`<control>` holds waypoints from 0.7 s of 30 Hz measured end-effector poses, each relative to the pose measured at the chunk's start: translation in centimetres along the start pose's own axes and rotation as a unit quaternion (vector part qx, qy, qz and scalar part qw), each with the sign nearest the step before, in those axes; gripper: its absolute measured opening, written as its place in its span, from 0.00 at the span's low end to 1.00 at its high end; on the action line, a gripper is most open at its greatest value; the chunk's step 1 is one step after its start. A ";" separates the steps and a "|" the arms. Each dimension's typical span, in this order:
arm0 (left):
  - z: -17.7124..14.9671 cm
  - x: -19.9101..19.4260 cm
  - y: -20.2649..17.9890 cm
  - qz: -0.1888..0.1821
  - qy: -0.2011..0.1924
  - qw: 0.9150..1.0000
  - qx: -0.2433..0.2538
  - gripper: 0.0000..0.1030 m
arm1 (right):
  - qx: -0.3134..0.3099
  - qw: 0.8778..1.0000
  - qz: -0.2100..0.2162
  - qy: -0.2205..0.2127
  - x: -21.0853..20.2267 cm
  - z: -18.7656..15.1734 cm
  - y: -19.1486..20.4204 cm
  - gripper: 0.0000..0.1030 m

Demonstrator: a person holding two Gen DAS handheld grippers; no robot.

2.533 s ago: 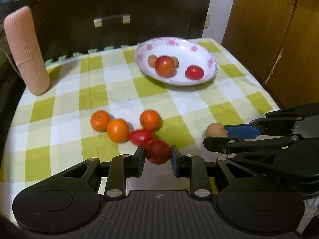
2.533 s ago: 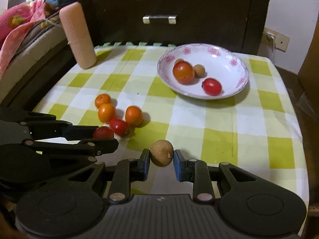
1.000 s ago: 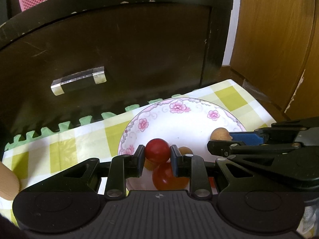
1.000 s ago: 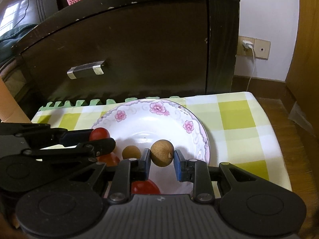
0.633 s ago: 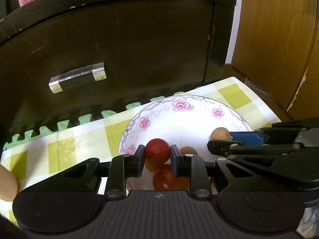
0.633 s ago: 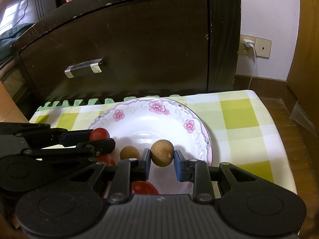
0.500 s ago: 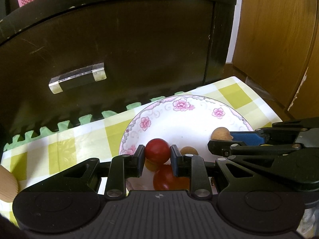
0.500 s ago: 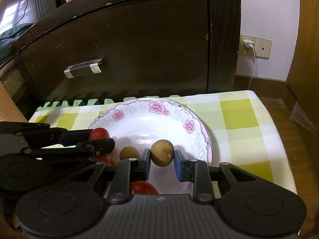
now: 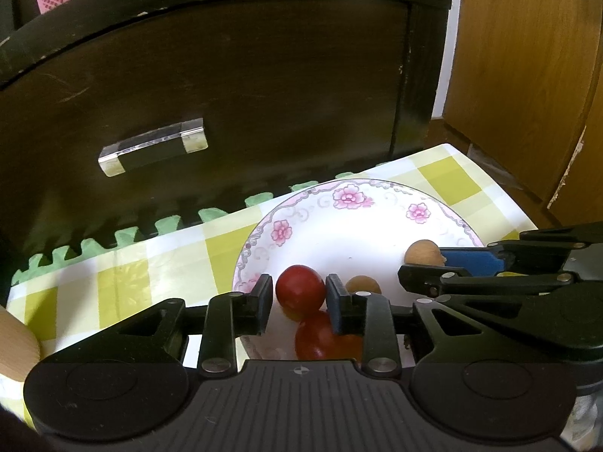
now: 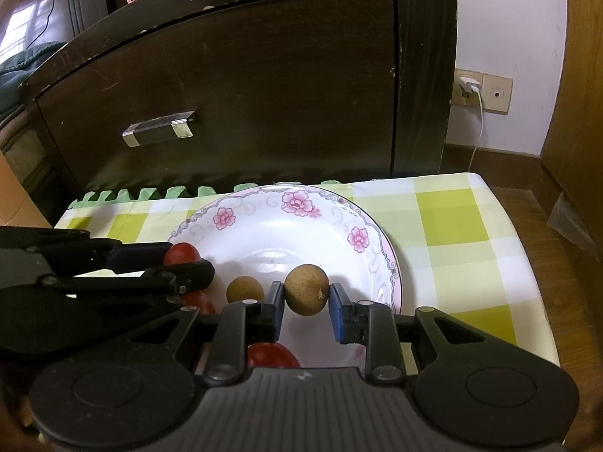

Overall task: Organize fruits
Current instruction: 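Open left tool to drop the cherry tomato in the bowl while right tool releases its brown fruit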

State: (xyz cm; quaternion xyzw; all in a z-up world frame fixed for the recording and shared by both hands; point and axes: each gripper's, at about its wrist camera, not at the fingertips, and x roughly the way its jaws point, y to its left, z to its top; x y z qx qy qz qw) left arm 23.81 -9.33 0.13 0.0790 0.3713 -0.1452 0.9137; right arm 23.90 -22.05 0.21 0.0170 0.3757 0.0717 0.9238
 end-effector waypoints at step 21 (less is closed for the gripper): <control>0.3 -1.5 0.6 0.011 -0.008 1.000 -0.002 0.49 | -0.004 1.000 -0.010 -0.017 -1.4 0.3 0.7 0.27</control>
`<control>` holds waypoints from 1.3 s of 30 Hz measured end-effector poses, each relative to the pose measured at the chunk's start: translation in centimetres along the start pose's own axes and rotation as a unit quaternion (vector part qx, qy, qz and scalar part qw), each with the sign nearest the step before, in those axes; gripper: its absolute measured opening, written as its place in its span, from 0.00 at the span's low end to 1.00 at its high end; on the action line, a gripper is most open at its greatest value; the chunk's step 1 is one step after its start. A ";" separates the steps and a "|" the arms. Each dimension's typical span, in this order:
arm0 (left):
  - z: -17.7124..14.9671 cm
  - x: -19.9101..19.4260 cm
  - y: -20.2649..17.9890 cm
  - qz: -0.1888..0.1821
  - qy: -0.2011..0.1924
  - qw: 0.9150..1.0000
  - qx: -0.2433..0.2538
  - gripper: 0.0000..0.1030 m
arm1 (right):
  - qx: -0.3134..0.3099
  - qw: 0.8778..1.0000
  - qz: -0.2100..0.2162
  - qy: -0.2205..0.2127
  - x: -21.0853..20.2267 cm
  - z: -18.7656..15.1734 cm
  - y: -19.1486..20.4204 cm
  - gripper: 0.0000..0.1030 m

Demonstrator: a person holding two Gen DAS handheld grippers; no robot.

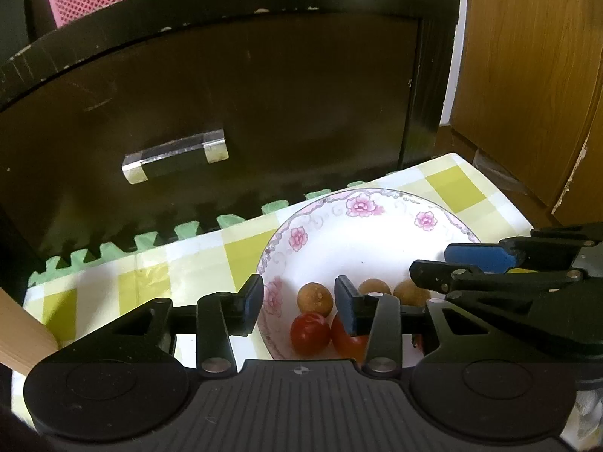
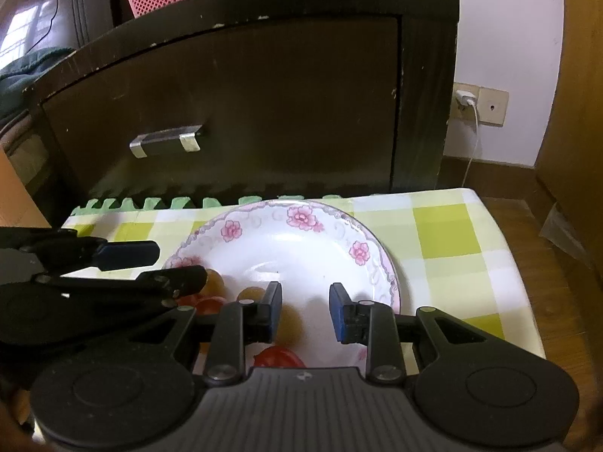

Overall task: Organize fruits
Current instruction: 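Open left tool to drop the cherry tomato in the bowl while right tool releases its brown fruit, then withdraw both open tools from the bowl toward the oranges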

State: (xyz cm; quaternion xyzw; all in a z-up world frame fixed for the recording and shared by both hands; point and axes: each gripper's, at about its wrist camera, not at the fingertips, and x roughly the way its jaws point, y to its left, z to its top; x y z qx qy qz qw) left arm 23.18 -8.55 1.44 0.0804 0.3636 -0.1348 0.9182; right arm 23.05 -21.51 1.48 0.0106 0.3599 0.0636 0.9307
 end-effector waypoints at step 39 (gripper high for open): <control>-2.6 -10.4 1.5 0.017 -0.036 0.999 0.005 0.55 | -0.021 0.999 0.025 -0.031 -9.2 -1.7 5.7 0.27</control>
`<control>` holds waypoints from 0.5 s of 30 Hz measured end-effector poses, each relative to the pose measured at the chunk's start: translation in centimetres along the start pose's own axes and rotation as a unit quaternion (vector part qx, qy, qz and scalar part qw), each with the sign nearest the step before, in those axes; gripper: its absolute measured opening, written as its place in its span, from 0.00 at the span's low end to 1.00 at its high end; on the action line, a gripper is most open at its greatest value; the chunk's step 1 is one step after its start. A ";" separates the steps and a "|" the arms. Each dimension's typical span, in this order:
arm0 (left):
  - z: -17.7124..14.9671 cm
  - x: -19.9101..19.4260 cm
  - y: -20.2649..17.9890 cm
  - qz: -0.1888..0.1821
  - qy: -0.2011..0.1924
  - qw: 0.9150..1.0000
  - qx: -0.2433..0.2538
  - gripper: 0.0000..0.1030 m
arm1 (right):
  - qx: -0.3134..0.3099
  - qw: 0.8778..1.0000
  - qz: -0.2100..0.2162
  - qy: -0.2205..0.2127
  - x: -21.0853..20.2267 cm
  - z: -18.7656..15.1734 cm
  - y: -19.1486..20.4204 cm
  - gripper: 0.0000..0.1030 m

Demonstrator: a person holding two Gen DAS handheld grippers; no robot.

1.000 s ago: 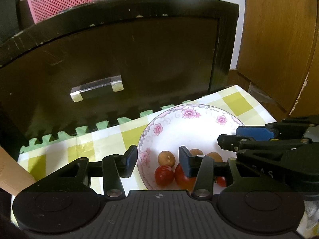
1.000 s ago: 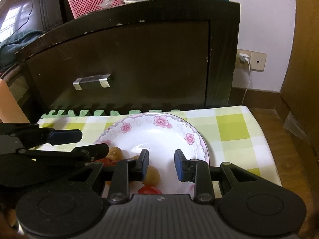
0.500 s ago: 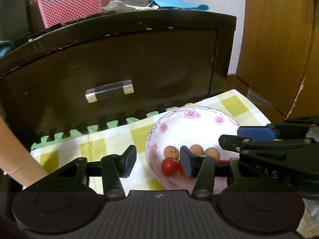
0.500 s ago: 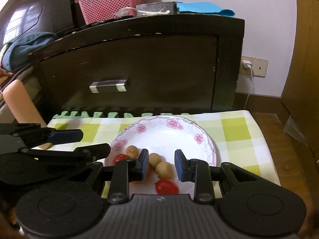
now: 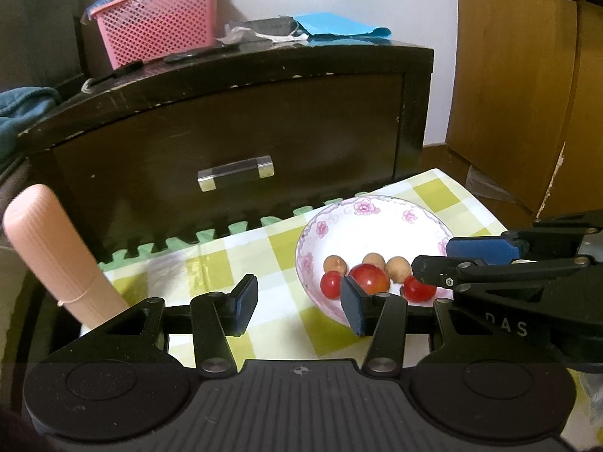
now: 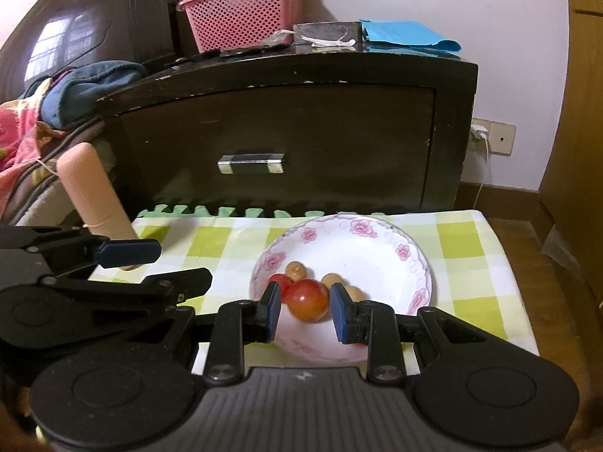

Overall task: Organize fruits
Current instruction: 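Withdraw both open tools from the bowl toward the oranges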

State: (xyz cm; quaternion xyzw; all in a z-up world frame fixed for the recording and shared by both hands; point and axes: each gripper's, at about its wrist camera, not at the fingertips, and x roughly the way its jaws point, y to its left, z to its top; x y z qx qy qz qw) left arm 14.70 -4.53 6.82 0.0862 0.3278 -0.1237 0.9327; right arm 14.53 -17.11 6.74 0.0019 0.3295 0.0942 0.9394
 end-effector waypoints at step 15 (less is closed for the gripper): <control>-4.9 -2.5 1.2 0.001 0.036 0.999 -0.005 0.56 | -0.029 0.998 0.033 0.042 -0.9 -3.9 3.5 0.27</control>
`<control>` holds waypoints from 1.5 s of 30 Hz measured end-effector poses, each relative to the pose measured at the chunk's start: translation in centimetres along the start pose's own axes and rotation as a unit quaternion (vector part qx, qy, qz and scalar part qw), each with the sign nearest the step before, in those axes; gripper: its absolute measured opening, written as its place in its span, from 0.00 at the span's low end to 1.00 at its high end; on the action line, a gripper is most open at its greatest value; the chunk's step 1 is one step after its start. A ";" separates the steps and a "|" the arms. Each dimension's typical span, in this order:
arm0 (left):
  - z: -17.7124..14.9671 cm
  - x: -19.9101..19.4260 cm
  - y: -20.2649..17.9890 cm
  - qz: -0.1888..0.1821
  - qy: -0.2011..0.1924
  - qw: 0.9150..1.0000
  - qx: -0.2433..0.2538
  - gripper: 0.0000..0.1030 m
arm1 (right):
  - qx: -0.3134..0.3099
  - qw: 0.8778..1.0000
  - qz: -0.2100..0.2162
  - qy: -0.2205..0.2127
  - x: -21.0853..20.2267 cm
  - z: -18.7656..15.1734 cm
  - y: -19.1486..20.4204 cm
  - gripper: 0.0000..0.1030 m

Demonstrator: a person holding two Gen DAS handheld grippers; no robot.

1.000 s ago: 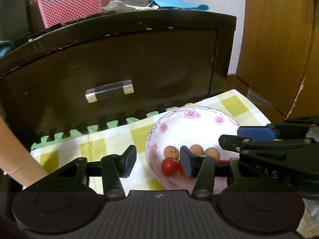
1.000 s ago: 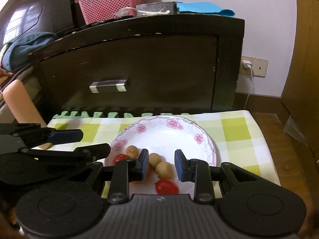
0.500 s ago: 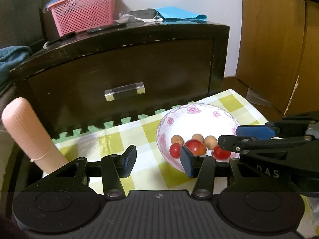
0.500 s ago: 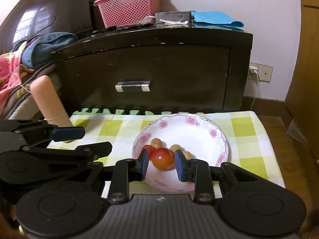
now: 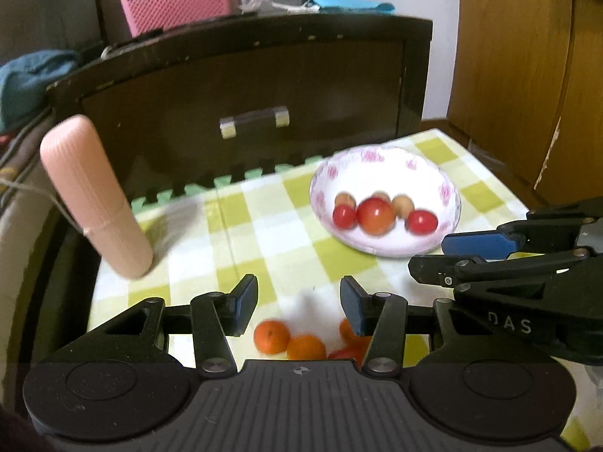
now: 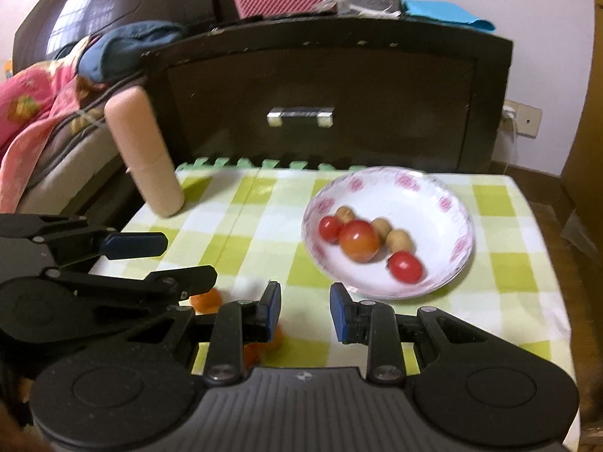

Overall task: Organize fruits
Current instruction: 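Withdraw both open tools from the bowl toward the oranges, then lower right tool onto the red cherry tomato while left tool approaches an orange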

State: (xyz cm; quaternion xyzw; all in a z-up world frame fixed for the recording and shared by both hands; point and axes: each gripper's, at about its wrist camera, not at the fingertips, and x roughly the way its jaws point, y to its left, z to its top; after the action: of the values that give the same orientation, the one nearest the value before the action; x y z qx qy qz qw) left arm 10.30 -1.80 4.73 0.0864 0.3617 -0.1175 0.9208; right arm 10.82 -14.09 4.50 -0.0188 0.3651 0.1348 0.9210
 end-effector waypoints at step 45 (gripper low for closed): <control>-3.9 2.4 3.2 -0.016 0.085 0.996 -0.031 0.71 | -0.045 0.992 0.072 0.095 5.6 -4.6 2.1 0.17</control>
State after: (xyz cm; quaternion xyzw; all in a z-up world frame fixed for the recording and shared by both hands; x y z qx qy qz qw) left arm 10.37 1.82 0.46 0.0613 0.4436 -0.1128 0.8870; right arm 11.09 -11.32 -2.53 -0.0467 0.4452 0.2144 0.8681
